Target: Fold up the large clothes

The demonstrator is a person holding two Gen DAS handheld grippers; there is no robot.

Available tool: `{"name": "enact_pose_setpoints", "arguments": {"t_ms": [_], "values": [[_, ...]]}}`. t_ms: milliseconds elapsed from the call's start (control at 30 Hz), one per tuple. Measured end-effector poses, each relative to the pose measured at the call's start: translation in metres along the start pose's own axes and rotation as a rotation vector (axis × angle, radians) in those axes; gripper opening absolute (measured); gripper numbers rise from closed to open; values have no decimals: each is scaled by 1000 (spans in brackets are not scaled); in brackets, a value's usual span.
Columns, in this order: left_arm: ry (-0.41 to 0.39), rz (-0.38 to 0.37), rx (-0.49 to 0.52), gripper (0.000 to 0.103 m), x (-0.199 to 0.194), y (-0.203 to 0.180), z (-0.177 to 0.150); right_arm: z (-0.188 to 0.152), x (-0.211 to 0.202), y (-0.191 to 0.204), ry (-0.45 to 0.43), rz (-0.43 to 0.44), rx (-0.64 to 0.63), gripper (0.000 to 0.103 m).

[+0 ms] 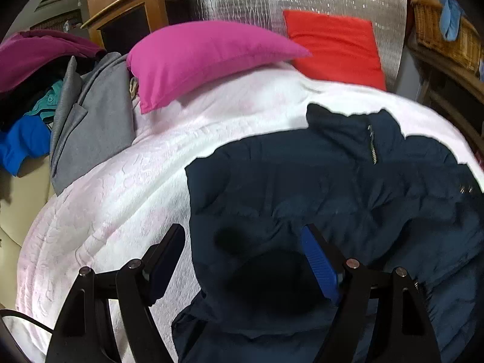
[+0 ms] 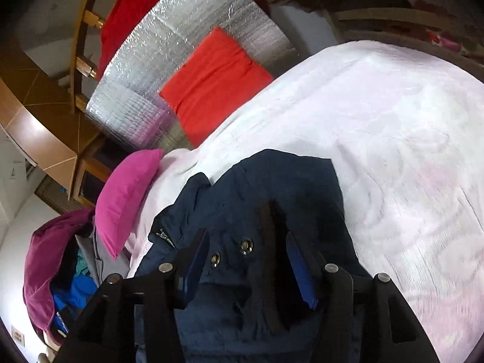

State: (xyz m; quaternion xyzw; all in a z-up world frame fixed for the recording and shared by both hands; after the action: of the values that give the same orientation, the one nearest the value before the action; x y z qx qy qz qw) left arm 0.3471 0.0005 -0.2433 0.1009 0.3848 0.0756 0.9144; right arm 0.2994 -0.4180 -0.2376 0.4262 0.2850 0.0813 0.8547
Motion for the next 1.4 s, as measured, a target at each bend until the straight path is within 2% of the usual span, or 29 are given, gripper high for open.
{"name": "enact_pose_setpoints", "arguments": {"t_ms": [100,333,367,400,467,500,633,700,800,967,1000,1033,1100,1167,1267,1367,1400], "values": [[3,-17,7,80,1,-5,0,8,16,-7,30,-27,6,57],[69,2,75,80,18,-20,-12,9,50,-29,112,-102,15,55],[72,-1,72,80,19,-20,-12,9,54,-26,124,-91,6,50],[75,-1,69,80,19,-20,-13,8,58,-20,141,-58,-5,33],[81,0,65,80,20,-21,-13,8,61,-12,153,-53,-40,27],[82,1,64,80,20,-21,-14,10,60,-8,144,-60,-67,18],[74,1,53,80,18,-20,-11,20,51,1,63,-61,-116,14],[80,-2,48,80,19,-21,-12,20,53,-1,42,-82,-117,14],[92,3,60,80,21,-22,-13,9,67,-18,117,-153,-86,14],[93,-5,45,80,17,-16,-13,6,41,-14,82,-76,5,20],[92,-6,39,80,16,-15,-13,5,33,-12,75,-74,-3,29],[90,-10,31,80,14,-12,-13,3,25,-10,73,-84,-19,45],[84,-16,24,80,11,-10,-11,-4,9,-6,74,-91,-50,66],[71,-27,16,80,5,-7,-10,-13,-7,-3,70,-90,-79,66],[61,-49,18,80,-2,-5,-11,-31,-15,-3,111,-82,-80,65],[76,-71,34,80,-2,-6,-17,-46,-11,-7,139,-97,-85,60],[83,-74,47,80,-1,-7,-19,-49,-8,-9,145,-95,-81,54]]}}
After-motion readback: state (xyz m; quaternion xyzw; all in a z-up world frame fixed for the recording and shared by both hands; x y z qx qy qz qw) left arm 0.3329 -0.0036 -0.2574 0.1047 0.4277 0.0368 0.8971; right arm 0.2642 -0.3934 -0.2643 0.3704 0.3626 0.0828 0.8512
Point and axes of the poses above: each gripper's, at about its wrist camera, not at the fingertips, and x roughly the way its jaws point, y to its left, z to its top, the point moved 7 cm from there along x, roughly the way its jaws point, and after that the axes turned 14 degrees about z, right-handed, at the moved point
